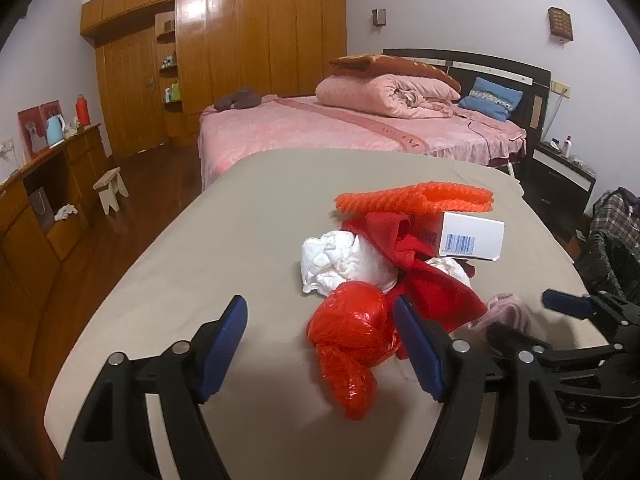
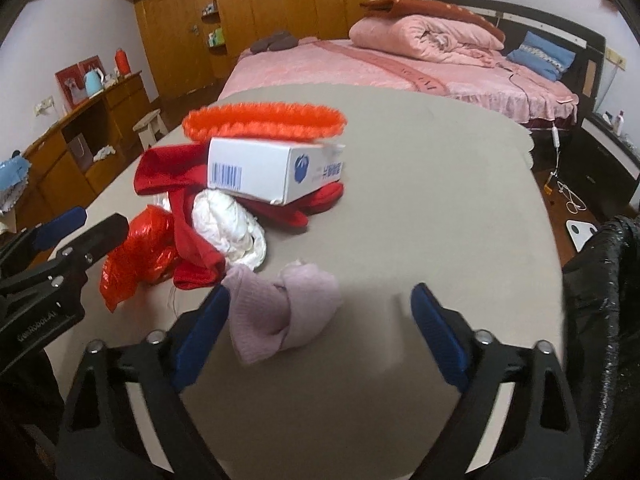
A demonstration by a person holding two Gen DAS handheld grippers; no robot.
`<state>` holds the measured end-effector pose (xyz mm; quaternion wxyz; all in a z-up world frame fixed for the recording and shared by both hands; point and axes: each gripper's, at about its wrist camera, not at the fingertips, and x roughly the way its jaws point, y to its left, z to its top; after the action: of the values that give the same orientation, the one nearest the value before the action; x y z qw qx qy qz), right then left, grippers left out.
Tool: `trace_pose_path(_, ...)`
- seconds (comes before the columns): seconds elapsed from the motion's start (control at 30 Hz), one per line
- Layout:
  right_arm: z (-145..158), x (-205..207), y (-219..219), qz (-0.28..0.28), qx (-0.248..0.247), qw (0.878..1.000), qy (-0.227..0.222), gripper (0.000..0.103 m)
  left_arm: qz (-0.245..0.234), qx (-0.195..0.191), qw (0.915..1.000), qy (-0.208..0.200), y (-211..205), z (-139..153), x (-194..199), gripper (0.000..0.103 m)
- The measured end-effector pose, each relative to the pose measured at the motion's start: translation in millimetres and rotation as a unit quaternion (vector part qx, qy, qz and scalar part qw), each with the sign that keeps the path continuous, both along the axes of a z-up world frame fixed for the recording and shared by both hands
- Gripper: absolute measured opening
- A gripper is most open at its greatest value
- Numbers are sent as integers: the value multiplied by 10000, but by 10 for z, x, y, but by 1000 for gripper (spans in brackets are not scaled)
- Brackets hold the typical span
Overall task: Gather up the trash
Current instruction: 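Return to the pile and grasp the pink sock with the right gripper, then grasp the red plastic bag with the left gripper while the right gripper holds the pink sock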
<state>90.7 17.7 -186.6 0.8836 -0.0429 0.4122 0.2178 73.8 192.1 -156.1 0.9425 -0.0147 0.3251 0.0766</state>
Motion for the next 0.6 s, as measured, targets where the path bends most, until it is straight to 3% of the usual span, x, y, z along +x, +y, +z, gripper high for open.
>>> trace_pose_path(0.1, -24, 3, 39, 132, 53, 9998, 107, 69, -10, 12, 10000, 23, 0, -19, -4, 74)
trace_pose_path(0.17, -31, -20, 81, 297, 83, 9994, 146, 55, -27, 26, 10000, 41, -6, -30, -5, 74)
trace_pose_path(0.27, -25, -39, 89, 398, 129, 9989, 188, 46, -55, 33, 10000, 66, -30, -39, 6, 74)
trace_pose_path(0.6, 28, -45, -58, 209, 192, 9995, 158, 44, -144, -35, 9997, 193, -41, -109, 38, 65)
